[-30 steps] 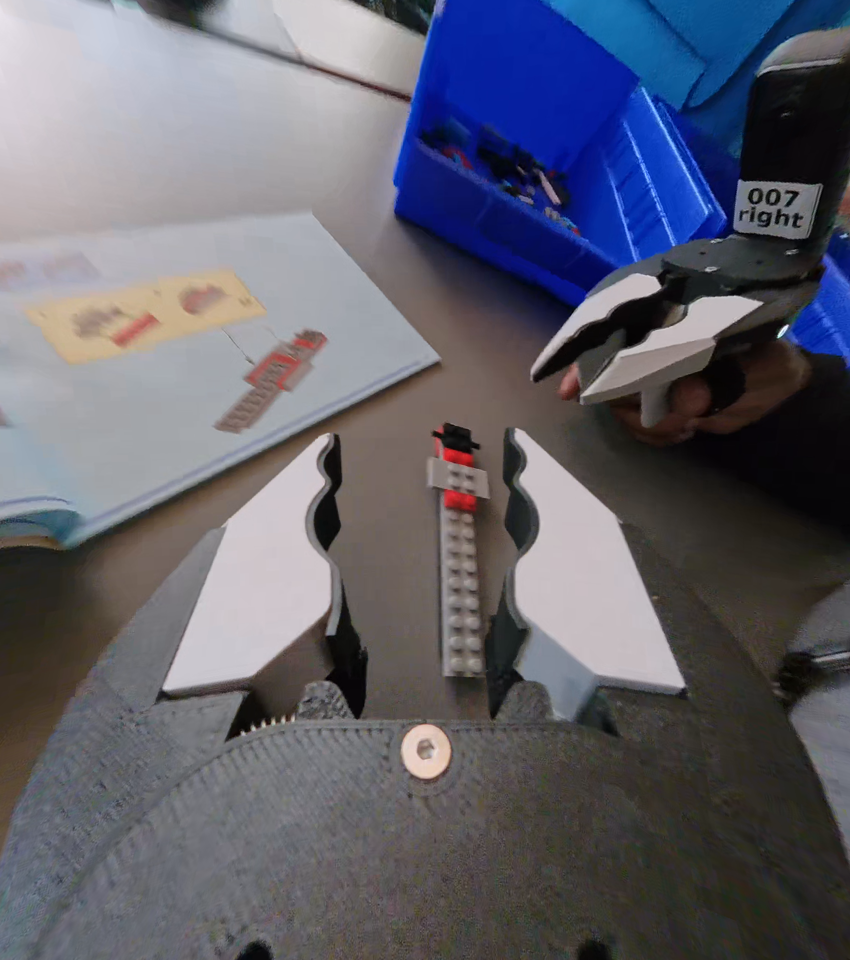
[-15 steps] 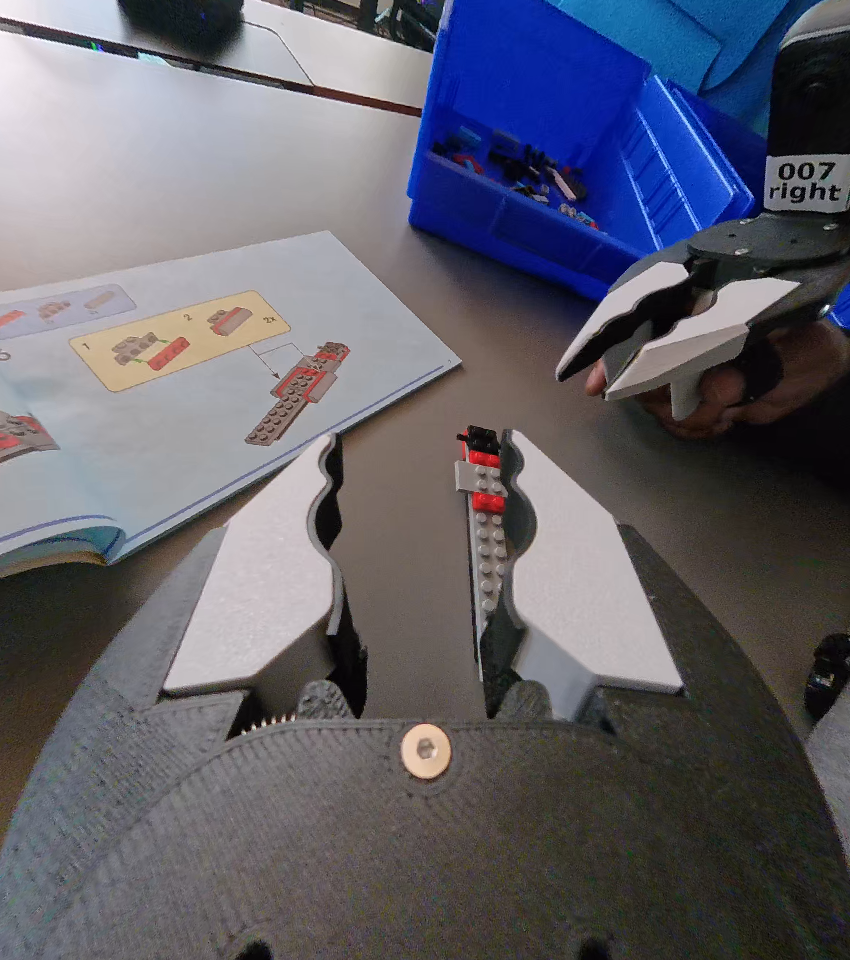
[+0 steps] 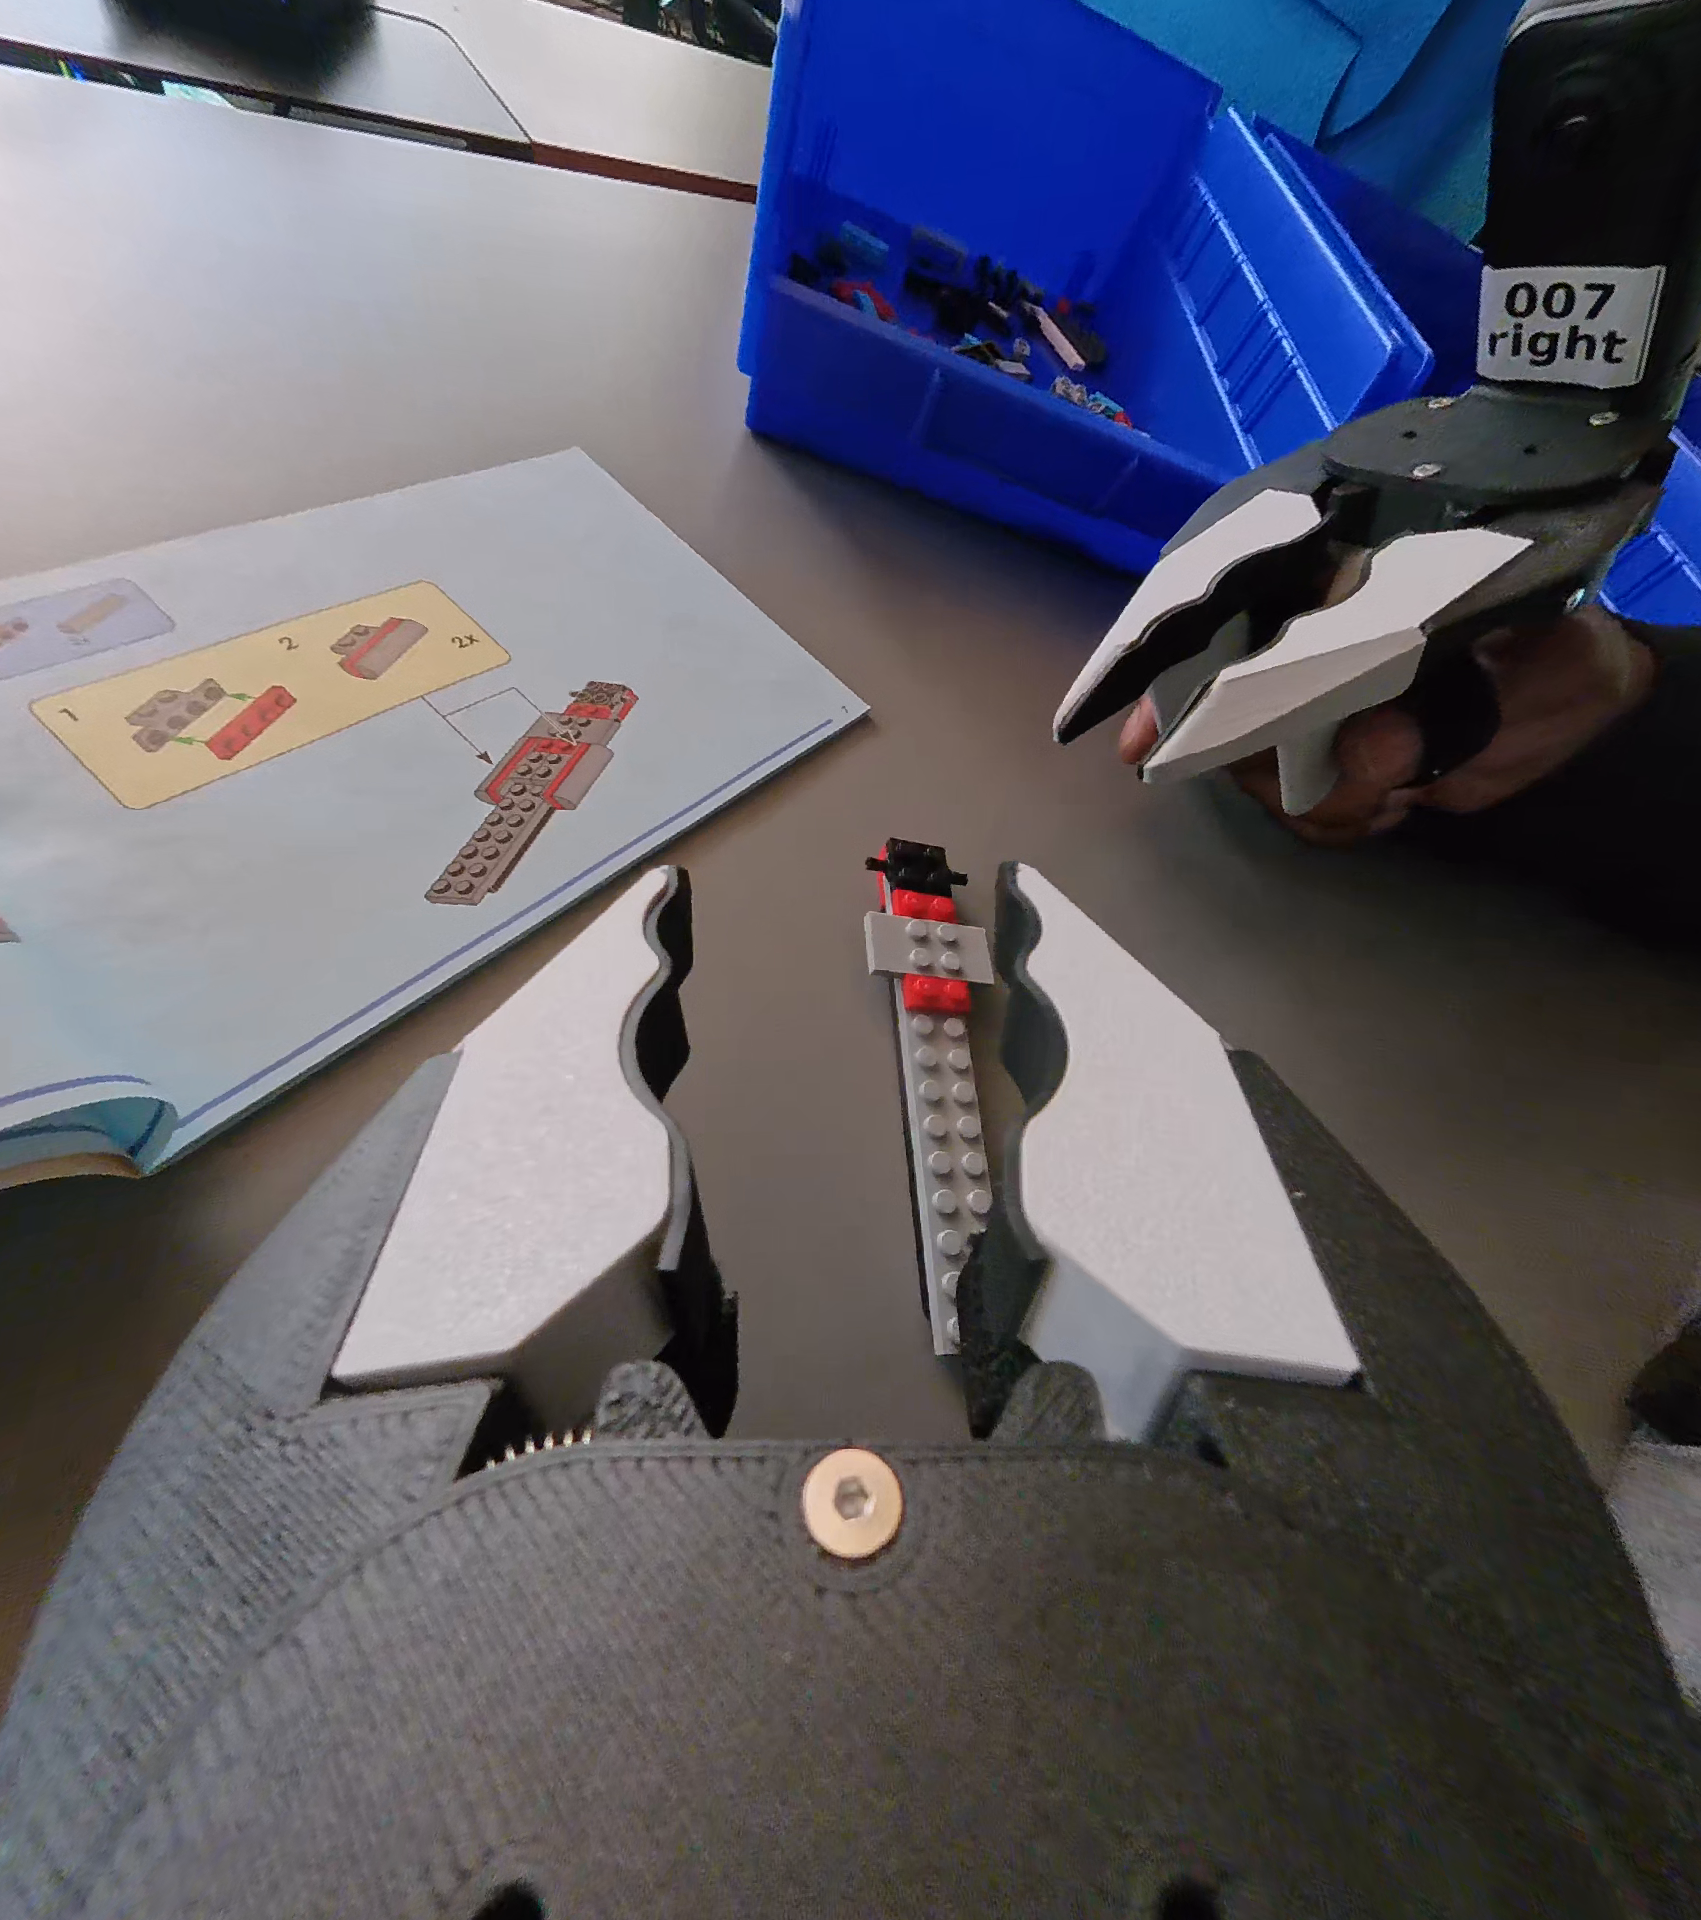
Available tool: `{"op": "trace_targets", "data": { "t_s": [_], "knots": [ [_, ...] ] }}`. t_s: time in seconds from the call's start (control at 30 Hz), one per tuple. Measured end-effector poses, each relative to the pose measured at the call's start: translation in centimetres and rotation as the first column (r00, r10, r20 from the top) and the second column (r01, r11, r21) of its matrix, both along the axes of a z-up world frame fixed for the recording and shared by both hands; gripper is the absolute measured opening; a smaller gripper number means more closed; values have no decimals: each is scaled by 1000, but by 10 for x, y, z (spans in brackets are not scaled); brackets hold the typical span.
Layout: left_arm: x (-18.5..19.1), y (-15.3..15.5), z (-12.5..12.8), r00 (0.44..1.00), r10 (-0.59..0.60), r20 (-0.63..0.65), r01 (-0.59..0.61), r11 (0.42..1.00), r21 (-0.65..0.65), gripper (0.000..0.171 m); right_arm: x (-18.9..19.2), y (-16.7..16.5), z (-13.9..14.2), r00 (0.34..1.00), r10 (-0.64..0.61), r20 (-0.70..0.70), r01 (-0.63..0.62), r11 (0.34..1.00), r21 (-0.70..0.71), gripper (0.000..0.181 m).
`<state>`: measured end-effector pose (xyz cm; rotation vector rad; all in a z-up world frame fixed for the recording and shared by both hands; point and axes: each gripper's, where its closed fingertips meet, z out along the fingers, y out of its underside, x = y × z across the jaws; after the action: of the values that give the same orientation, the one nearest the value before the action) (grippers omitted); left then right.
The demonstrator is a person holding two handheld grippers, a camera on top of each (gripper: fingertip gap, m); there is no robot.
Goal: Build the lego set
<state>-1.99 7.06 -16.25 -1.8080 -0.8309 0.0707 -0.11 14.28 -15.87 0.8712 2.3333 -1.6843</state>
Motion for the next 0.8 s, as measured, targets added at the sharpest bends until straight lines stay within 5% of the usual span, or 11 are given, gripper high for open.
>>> {"op": "trace_targets", "data": {
  "t_s": [0.8],
  "knots": [
    [-5, -2, -4, 999, 45, -5, -45, 998, -37, 54, 0, 2, 2, 1000, -13, -2, 13, 1000, -15, 23]
  ]
}}
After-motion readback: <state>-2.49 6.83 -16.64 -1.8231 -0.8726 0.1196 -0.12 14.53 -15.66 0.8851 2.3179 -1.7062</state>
